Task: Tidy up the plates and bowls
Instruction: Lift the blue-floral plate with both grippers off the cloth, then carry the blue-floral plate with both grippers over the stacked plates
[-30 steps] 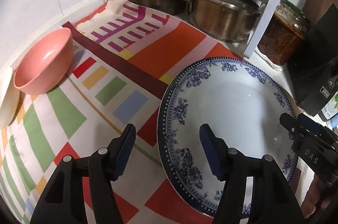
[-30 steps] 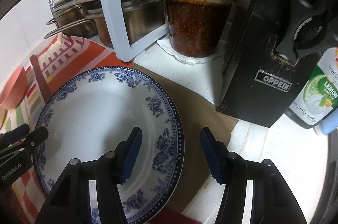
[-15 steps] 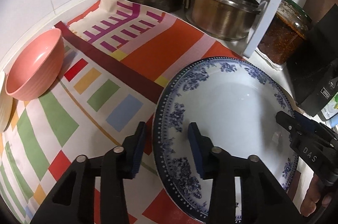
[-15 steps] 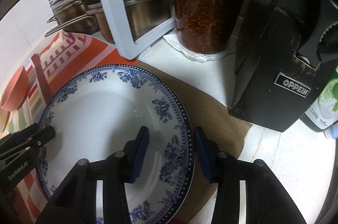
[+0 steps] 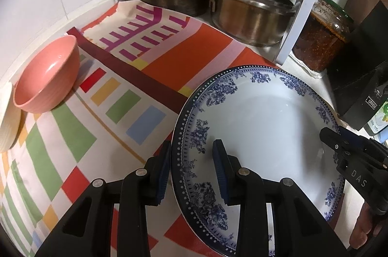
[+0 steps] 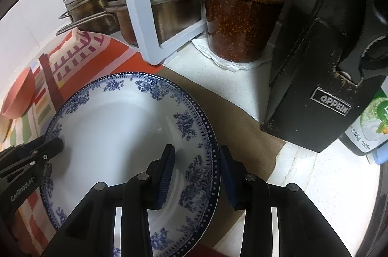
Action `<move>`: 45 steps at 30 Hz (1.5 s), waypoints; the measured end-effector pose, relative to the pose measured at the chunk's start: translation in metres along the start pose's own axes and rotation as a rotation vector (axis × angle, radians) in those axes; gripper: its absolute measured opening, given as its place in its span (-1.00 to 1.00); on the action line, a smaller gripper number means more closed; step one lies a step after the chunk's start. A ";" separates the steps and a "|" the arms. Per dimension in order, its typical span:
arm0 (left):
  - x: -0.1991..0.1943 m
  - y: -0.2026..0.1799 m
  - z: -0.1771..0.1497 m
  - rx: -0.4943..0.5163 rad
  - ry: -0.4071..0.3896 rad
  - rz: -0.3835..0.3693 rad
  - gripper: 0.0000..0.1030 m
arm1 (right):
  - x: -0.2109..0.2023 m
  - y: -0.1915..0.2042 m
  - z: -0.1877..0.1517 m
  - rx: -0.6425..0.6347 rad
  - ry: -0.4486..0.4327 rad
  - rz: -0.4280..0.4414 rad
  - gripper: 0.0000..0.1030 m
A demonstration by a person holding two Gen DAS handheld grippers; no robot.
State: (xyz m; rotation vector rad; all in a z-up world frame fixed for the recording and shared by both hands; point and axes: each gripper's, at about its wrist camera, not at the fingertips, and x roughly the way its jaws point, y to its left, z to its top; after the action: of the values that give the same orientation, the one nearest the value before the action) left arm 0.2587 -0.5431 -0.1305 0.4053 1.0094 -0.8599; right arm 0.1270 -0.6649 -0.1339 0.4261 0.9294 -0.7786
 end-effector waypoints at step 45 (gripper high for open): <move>-0.208 0.074 -0.164 -0.302 -0.184 0.201 -0.35 | -0.166 0.082 -0.093 -0.293 -0.140 0.202 -0.26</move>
State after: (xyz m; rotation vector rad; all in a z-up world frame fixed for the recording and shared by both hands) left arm 0.1715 -0.2996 -0.0387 0.1633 0.8932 -0.5428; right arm 0.0785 -0.4844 -0.0452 0.2013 0.8393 -0.4726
